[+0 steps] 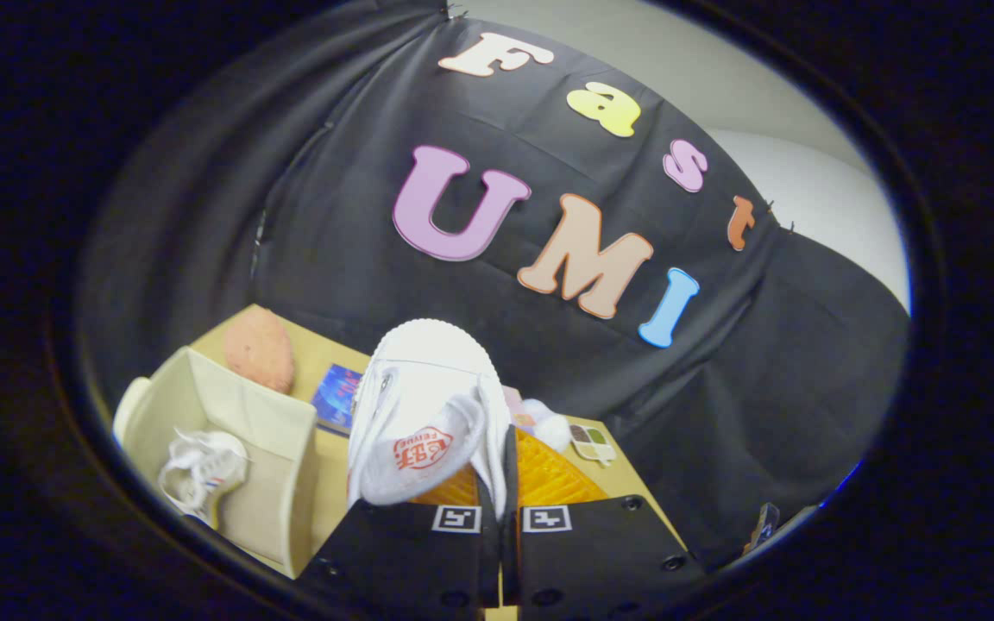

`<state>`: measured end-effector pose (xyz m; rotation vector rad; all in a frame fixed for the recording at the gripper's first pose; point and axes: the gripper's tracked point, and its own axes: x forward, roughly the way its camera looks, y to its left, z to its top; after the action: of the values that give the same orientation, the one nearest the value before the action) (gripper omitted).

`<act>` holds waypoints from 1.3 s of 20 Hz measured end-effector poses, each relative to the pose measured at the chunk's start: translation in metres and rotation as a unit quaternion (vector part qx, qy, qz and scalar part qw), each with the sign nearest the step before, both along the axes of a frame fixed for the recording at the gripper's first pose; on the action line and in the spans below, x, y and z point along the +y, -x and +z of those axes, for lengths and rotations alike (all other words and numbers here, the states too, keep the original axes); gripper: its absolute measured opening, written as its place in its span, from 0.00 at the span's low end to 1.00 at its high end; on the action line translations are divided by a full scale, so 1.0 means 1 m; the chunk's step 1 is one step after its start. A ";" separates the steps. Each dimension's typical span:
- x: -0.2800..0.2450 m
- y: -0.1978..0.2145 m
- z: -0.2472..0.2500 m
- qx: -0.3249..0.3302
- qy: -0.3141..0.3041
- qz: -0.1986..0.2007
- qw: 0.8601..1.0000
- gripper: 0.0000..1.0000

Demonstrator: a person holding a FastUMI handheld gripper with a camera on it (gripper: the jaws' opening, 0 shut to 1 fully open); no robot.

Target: Open the storage box then place both shoes into the box .Put the left shoe in first, then the right shoe, with the right side of both shoes facing outward in a uniform manner.

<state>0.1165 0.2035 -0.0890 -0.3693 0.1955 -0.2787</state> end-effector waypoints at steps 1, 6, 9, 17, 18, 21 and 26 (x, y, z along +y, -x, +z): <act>0.020 -0.003 -0.006 0.002 -0.022 0.015 1.000 0.04; 0.099 -0.019 -0.047 0.050 -0.090 0.071 0.992 0.04; 0.121 -0.022 -0.096 0.116 -0.101 0.074 0.985 0.04; 0.118 -0.021 -0.196 0.227 -0.110 0.029 0.967 0.07; 0.116 -0.022 -0.199 0.231 -0.108 0.024 0.967 0.07; 0.117 -0.024 -0.211 0.252 -0.135 0.023 0.958 0.20; 0.141 -0.025 -0.201 0.247 -0.184 0.075 0.949 0.60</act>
<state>0.1411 0.3447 -0.2900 -0.0745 0.6991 0.0088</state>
